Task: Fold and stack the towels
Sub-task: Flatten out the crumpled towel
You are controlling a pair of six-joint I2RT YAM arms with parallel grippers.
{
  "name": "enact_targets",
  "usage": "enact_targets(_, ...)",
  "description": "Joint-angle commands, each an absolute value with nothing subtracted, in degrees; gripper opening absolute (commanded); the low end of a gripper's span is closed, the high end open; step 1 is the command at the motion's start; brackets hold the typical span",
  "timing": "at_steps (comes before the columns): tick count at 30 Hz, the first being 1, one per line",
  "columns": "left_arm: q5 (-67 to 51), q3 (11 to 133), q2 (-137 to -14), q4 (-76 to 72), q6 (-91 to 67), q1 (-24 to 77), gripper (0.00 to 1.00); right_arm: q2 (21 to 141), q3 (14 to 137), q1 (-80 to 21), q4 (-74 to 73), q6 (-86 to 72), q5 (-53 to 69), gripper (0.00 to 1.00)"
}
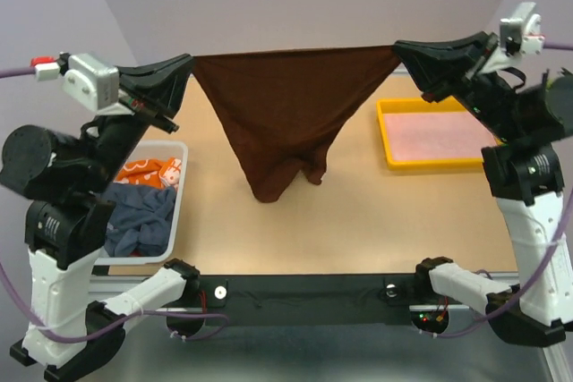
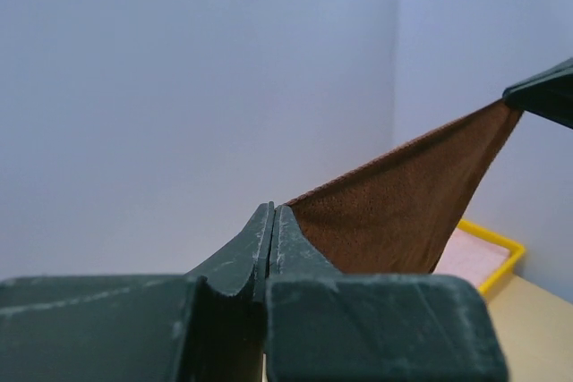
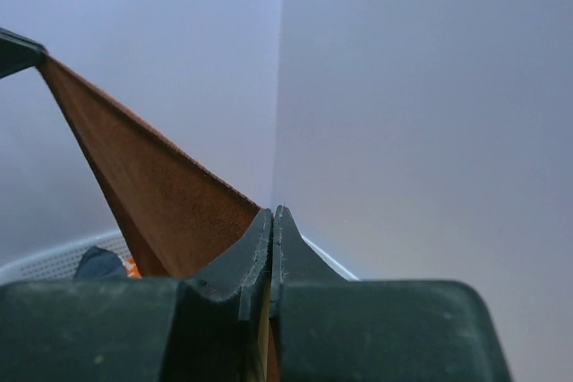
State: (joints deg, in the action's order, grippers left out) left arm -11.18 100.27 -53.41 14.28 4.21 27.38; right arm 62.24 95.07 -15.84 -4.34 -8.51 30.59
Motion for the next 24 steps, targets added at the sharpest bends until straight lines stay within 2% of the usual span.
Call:
enact_targets(1, -12.6, 105.4, -50.4, 11.1, 4.0, 26.5, 0.00, 58.6, 95.9, -14.3, -4.4, -6.3, 28.6, 0.00)
enact_targets(10, -13.7, 116.8, -54.6, 12.0, 0.8, 26.5, 0.00, 61.6, 107.4, -14.3, -4.3, -6.2, 28.0, 0.00)
enact_targets(16, -1.0, 115.3, -61.1, 10.5, 1.9, 26.5, 0.00, 68.2, 111.0, -14.3, -4.0, -4.3, 21.1, 0.01)
enact_targets(20, 8.9, 112.2, -68.6, 9.3, 4.8, 26.4, 0.00, 75.6, 107.9, -14.3, -2.6, -2.8, 16.7, 0.01)
enact_targets(24, 11.4, 107.3, -77.2, 5.4, 5.1, 23.1, 0.00, 81.6, 104.1, -14.3, 1.1, -0.9, 13.4, 0.01)
